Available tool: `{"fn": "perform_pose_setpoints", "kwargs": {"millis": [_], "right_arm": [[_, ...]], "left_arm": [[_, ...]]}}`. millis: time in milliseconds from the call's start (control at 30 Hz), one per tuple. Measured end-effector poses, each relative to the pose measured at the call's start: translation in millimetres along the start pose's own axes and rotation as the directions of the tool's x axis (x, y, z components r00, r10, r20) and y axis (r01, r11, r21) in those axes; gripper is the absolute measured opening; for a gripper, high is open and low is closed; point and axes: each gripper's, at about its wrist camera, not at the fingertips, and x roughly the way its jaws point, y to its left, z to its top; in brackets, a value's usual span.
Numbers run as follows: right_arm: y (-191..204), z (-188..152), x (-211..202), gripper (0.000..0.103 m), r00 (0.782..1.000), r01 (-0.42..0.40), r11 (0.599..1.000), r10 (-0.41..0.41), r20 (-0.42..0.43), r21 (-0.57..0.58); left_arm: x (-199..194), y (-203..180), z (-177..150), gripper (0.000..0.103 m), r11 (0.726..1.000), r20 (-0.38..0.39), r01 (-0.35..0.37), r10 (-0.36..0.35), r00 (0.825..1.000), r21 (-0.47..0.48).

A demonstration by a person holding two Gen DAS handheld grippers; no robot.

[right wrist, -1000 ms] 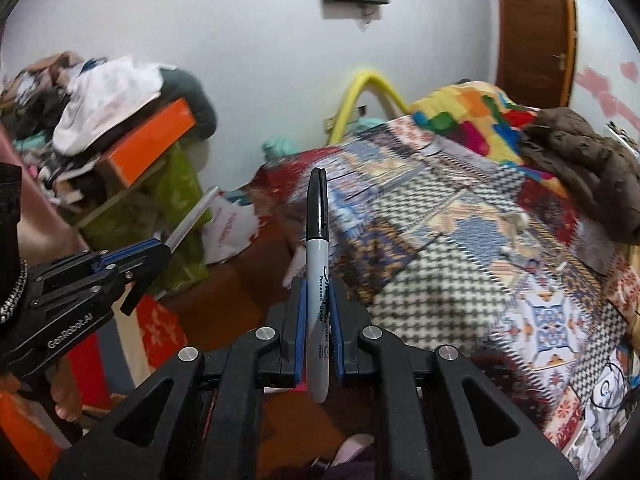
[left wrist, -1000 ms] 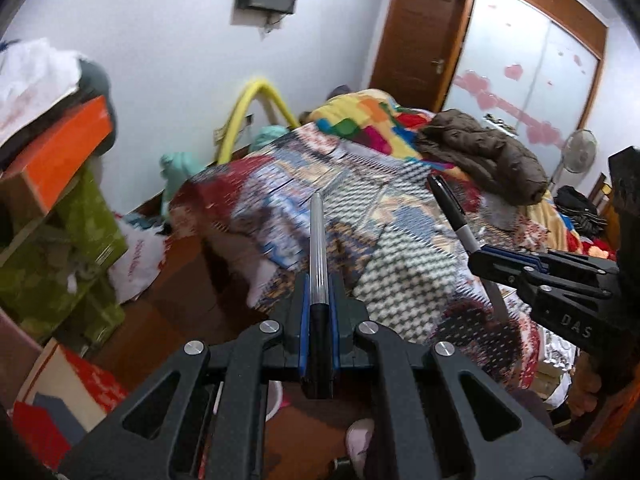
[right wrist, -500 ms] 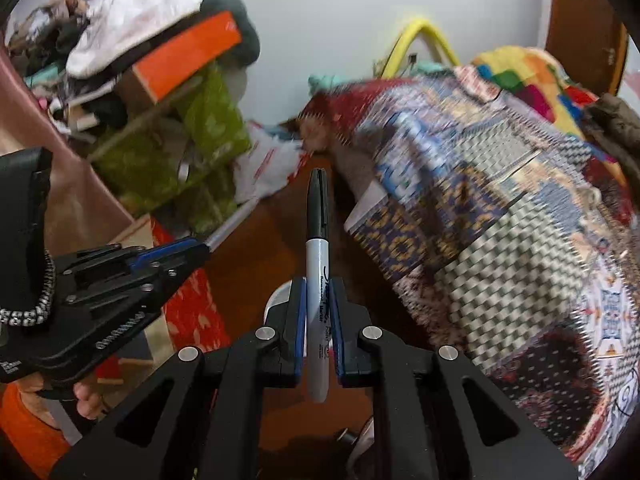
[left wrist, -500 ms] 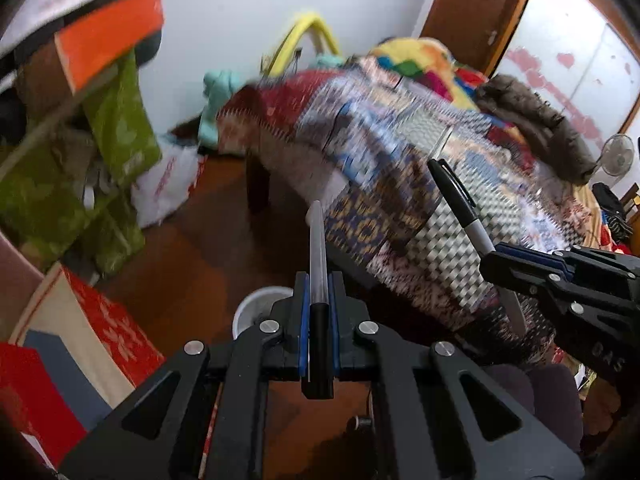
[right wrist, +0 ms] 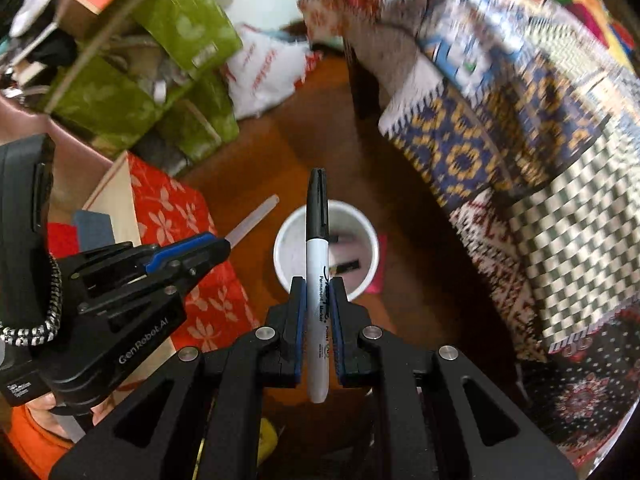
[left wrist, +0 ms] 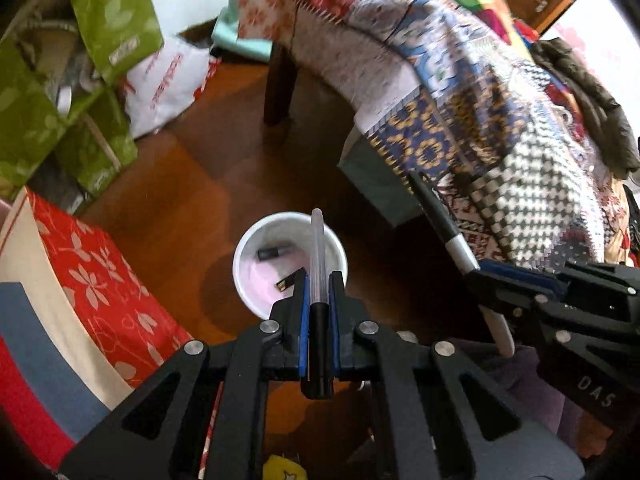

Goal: Collect trash
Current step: 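Carry the pen and Sharpie over the white bin on the floor, then open both grippers to drop the pen and Sharpie into the bin, then lift both open grippers away from the bin toward the bed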

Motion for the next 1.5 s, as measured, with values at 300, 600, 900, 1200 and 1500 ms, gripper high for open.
{"fn": "perform_pose_setpoints", "kwargs": {"millis": [300, 600, 900, 1200, 1500], "right_arm": [[-5.8, 23.2, 23.5, 0.011, 0.998, -0.045, 0.998, 0.047, -0.046, 0.041], [-3.9, 22.6, 20.2, 0.031, 0.999, 0.03, 0.999, -0.031, -0.039, -0.031], [-5.5, 4.5, -15.6, 0.031, 0.997, 0.068, 0.994, -0.065, 0.036, -0.081], [-9.2, -22.8, -96.9, 0.031, 0.97, 0.097, 0.991, -0.073, 0.232, -0.094], [-28.6, -59.1, -195.7, 0.031, 0.885, 0.136, 0.989, -0.096, 0.455, -0.054]], "left_arm": [[18.7, 7.6, 15.6, 0.008, 1.0, -0.037, -0.012, 0.012, 0.999, -0.016], [7.9, 5.6, 13.0, 0.027, 0.999, -0.024, -0.039, 0.04, 0.999, 0.023], [-31.2, -5.5, 0.6, 0.027, 0.998, 0.049, -0.061, 0.059, 0.997, 0.035], [-102.4, -32.7, -9.4, 0.027, 0.996, 0.194, -0.068, 0.055, 0.979, 0.062], [-173.0, -88.7, -14.8, 0.027, 0.991, 0.362, -0.054, 0.006, 0.932, 0.123]]}}
